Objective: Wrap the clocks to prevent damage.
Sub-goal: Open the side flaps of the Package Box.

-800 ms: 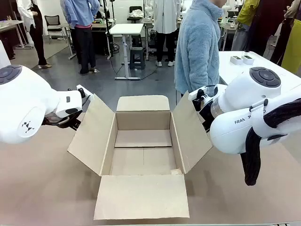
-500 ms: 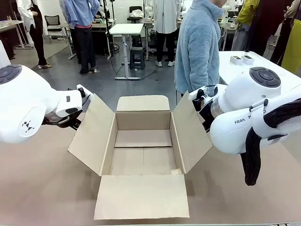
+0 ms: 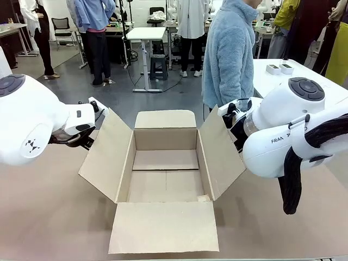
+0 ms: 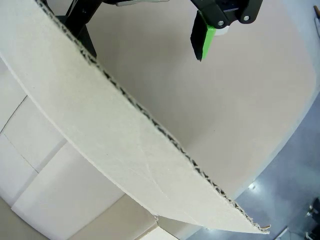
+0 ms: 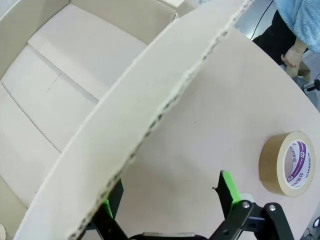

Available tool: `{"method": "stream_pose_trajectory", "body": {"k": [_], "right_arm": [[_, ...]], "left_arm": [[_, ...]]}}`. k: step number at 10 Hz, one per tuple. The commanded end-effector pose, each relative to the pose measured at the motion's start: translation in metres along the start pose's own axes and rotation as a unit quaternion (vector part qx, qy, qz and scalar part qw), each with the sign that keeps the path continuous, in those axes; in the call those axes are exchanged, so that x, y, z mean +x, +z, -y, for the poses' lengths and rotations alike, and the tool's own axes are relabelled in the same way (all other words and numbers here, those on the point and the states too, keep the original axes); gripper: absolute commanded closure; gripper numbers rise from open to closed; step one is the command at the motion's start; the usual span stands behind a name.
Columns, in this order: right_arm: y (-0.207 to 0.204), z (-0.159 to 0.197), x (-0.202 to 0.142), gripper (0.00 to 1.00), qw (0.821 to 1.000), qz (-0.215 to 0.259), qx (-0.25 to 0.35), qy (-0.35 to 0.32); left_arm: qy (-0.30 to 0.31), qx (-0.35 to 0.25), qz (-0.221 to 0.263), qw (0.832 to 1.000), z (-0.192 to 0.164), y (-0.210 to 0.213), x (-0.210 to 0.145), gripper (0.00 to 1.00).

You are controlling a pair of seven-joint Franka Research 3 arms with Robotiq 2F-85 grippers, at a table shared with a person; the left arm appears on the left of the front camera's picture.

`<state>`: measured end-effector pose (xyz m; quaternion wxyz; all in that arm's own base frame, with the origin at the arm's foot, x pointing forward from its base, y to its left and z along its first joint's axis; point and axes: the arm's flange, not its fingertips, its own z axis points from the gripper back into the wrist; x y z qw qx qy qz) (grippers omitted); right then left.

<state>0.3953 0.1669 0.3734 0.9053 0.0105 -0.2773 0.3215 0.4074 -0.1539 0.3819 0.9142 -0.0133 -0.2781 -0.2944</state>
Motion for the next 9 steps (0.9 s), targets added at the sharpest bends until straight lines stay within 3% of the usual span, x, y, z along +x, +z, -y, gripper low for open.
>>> {"method": "stream_pose_trajectory", "body": {"k": [1,5,6,7,9], "right_arm": [[0.000,0.000,0.000,0.00,1.000,0.000,0.000,0.000],[0.000,0.000,0.000,0.00,1.000,0.000,0.000,0.000],[0.028,0.017,0.006,0.00,1.000,0.014,0.010,-0.012],[0.056,0.028,0.014,0.00,1.000,0.006,0.010,-0.014],[0.130,0.029,0.042,0.00,0.999,0.012,-0.051,-0.011]], "left_arm": [[0.000,0.001,0.003,1.000,0.000,0.002,0.001,0.00],[0.000,0.001,0.003,1.000,0.000,0.002,0.001,0.00],[0.000,0.000,0.000,1.000,0.000,0.000,0.000,0.00],[-0.006,0.008,-0.005,1.000,-0.011,0.030,0.010,0.00],[-0.021,0.050,0.007,0.999,-0.024,0.105,0.034,0.00]]}}
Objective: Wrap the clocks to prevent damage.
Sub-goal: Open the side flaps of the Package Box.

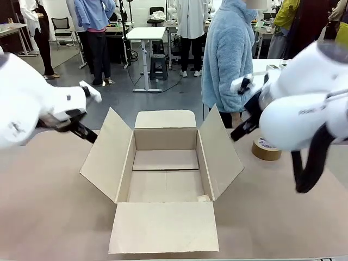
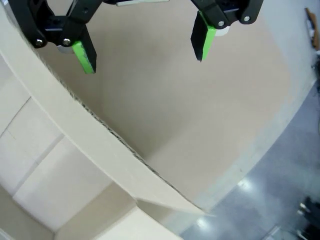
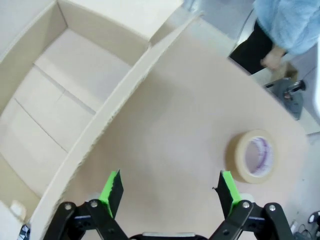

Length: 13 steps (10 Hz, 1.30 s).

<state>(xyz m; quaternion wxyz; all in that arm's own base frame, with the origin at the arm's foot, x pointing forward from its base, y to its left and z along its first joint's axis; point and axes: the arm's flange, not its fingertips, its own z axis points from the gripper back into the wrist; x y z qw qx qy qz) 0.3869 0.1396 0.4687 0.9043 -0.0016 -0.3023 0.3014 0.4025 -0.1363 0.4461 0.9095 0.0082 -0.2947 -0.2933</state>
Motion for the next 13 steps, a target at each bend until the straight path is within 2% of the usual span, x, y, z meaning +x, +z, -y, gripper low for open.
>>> {"method": "stream_pose_trajectory", "body": {"k": [1,3,5,6,7,8,12,13], "right_arm": [[0.072,-0.016,0.033,0.00,0.998,-0.005,-0.055,0.022],[0.115,-0.056,0.071,0.00,0.993,-0.035,-0.095,0.060],[0.135,-0.082,0.102,0.00,0.993,-0.063,-0.067,0.074],[0.133,-0.087,0.110,0.00,0.994,-0.073,-0.055,0.068],[0.120,-0.084,0.112,0.00,0.993,-0.068,-0.086,0.037],[0.146,-0.094,0.097,0.00,0.993,-0.052,-0.074,0.082],[0.142,-0.095,0.106,0.00,0.993,-0.056,-0.069,0.074],[0.142,-0.082,0.099,0.00,0.994,-0.032,-0.051,0.091]], "left_arm": [[-0.028,0.036,0.006,0.999,-0.005,0.077,0.028,0.00],[-0.056,0.056,0.019,0.997,0.013,0.134,0.056,0.00],[-0.089,0.039,0.010,0.995,0.034,0.163,0.082,0.00],[-0.067,0.036,0.004,0.997,0.038,0.166,0.090,0.00],[-0.028,0.009,-0.003,1.000,0.041,0.164,0.093,0.00],[-0.080,0.042,0.020,0.996,0.040,0.178,0.082,0.00],[-0.072,0.034,0.013,0.997,0.043,0.176,0.087,0.00],[-0.083,0.017,0.016,0.996,0.035,0.172,0.088,0.00]]}}
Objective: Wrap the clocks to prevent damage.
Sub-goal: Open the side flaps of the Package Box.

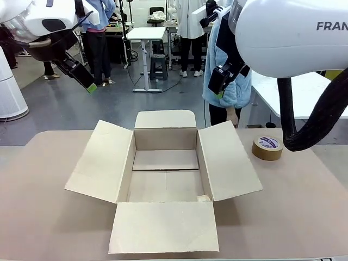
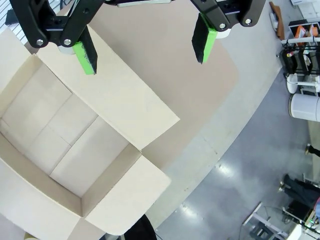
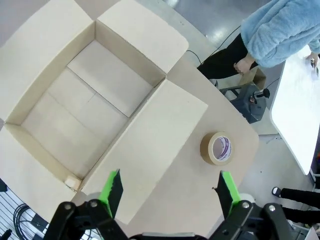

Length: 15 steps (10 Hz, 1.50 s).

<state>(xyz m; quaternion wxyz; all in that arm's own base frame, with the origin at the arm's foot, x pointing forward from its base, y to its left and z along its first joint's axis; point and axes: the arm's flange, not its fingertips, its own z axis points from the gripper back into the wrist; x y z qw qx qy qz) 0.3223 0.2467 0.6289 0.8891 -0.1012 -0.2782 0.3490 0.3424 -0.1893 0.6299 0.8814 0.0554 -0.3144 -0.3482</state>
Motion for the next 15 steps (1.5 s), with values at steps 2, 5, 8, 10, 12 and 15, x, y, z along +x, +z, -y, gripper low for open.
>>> {"method": "stream_pose_trajectory", "body": {"k": [2,5,8,10,12,15], "right_arm": [[0.003,0.045,-0.024,0.00,0.987,0.136,0.067,0.052],[-0.001,0.088,-0.051,0.00,0.944,0.239,0.219,0.068],[-0.012,0.121,-0.083,0.00,0.923,0.187,0.337,0.015],[-0.012,0.138,-0.101,0.00,0.925,0.198,0.323,-0.014],[-0.013,0.152,-0.118,0.00,0.926,0.215,0.305,-0.050],[-0.010,0.159,-0.140,0.00,0.929,0.219,0.289,-0.067]], "left_arm": [[-0.009,-0.133,0.092,0.987,-0.031,-0.002,-0.004,0.00],[-0.036,-0.221,0.204,0.953,-0.065,-0.001,-0.017,0.00],[-0.092,-0.270,0.195,0.938,-0.096,-0.009,-0.046,0.00],[-0.094,-0.273,0.184,0.940,-0.107,-0.011,-0.062,0.00],[-0.065,-0.250,0.183,0.948,-0.117,-0.017,-0.076,0.00],[-0.064,-0.226,0.177,0.956,-0.133,-0.011,-0.095,0.00]]}}
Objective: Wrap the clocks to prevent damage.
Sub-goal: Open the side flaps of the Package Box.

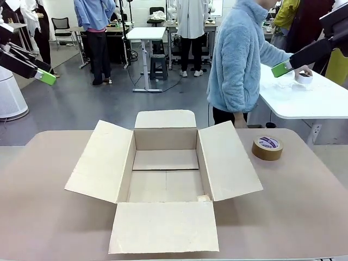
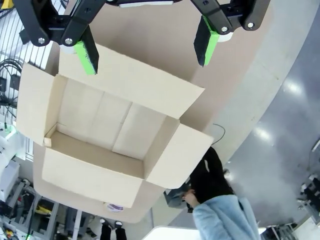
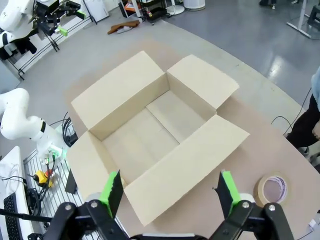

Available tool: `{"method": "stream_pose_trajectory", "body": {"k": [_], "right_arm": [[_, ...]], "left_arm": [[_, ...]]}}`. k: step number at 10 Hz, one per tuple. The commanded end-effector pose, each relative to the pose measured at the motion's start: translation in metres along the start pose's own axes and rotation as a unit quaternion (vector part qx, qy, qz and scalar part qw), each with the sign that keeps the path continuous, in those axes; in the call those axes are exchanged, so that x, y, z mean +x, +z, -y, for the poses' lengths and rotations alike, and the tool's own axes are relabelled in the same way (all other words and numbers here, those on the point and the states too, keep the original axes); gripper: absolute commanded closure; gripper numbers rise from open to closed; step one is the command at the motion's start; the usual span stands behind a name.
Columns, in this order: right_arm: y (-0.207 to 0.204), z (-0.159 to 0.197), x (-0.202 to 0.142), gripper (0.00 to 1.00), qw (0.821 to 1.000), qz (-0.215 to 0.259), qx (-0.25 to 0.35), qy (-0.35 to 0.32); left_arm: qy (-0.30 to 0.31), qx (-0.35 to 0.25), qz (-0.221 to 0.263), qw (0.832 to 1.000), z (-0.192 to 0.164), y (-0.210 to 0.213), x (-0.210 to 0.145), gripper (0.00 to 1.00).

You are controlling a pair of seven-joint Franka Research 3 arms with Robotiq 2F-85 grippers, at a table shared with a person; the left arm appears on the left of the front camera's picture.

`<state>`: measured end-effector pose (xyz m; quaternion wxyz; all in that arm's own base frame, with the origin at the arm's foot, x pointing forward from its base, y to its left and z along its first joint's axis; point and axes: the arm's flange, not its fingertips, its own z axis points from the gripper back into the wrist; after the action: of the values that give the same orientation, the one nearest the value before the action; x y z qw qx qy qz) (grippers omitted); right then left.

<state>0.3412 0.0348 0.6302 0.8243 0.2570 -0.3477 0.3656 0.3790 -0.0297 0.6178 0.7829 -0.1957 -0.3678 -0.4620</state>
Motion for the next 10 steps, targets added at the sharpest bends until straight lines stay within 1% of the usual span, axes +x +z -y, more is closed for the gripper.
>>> {"method": "stream_pose_trajectory", "body": {"k": [1,2,5,6,7,8,9,10], "right_arm": [[0.000,-0.004,-0.013,0.00,1.000,0.008,-0.022,0.002],[0.000,0.000,0.000,0.00,1.000,0.000,0.000,0.000],[0.000,0.000,0.000,0.00,1.000,0.000,0.000,0.000],[0.003,-0.001,-0.002,0.00,1.000,-0.003,-0.012,-0.002],[0.004,-0.002,-0.005,0.38,1.000,-0.010,-0.014,0.020],[0.003,-0.001,-0.008,0.60,1.000,-0.008,-0.014,0.016],[0.003,0.000,-0.009,0.98,1.000,-0.008,-0.013,0.013],[0.003,0.000,-0.010,1.00,1.000,-0.013,-0.012,0.011]], "left_arm": [[-0.010,0.026,-0.004,1.000,0.006,0.005,-0.005,0.00],[0.000,0.000,0.000,1.000,0.000,0.000,0.000,0.00],[0.000,0.000,0.000,1.000,0.000,0.000,0.000,0.00],[0.001,0.009,-0.008,1.000,0.001,0.002,-0.001,0.00],[-0.004,0.006,-0.008,1.000,0.003,0.004,-0.005,0.38],[0.000,0.004,-0.010,1.000,0.003,0.005,-0.007,0.60],[0.004,-0.001,-0.015,1.000,0.005,0.005,-0.007,0.98],[0.005,0.002,-0.029,1.000,0.004,0.006,-0.010,1.00]]}}
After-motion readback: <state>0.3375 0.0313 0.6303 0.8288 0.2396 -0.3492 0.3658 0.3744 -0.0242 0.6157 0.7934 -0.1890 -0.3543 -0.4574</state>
